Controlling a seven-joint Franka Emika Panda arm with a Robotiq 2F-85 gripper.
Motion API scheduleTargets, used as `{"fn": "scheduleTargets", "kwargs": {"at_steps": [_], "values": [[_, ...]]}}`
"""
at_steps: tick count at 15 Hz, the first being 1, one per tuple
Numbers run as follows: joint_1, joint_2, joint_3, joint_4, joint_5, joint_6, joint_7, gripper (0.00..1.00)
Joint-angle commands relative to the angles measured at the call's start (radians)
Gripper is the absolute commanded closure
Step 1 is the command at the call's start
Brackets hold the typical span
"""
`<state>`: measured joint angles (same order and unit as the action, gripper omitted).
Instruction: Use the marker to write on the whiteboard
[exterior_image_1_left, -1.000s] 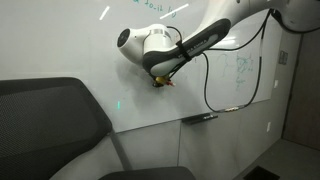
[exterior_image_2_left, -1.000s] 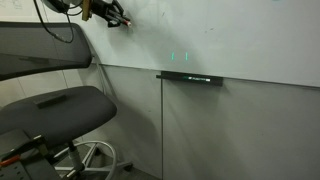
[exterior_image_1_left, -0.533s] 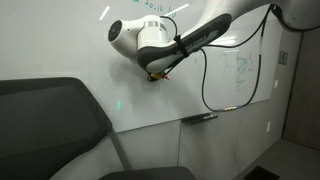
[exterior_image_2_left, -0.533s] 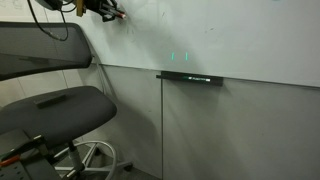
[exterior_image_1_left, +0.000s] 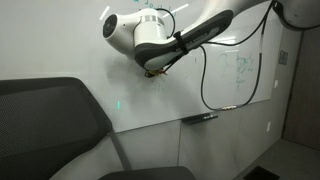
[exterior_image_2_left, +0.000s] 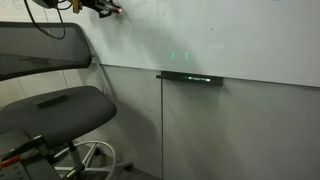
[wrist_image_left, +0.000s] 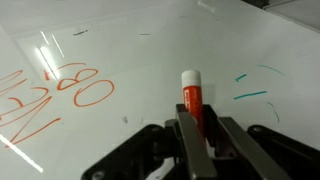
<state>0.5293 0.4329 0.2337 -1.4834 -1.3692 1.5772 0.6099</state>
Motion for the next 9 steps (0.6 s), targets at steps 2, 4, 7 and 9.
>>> {"fn": "scheduleTargets", "kwargs": {"at_steps": [2,4,7,9], "values": [[-0.022,-0.074,0.008,-0.082,-0.012,-0.062,0.01,0.95],[-0.036,-0.108,0.016,-0.13,0.018,-0.102,0.026,0.95],[-0.058,-0.159,0.027,-0.221,0.069,-0.139,0.048,0.95],[-0.073,-0.186,0.03,-0.278,0.095,-0.149,0.062,0.95]]}}
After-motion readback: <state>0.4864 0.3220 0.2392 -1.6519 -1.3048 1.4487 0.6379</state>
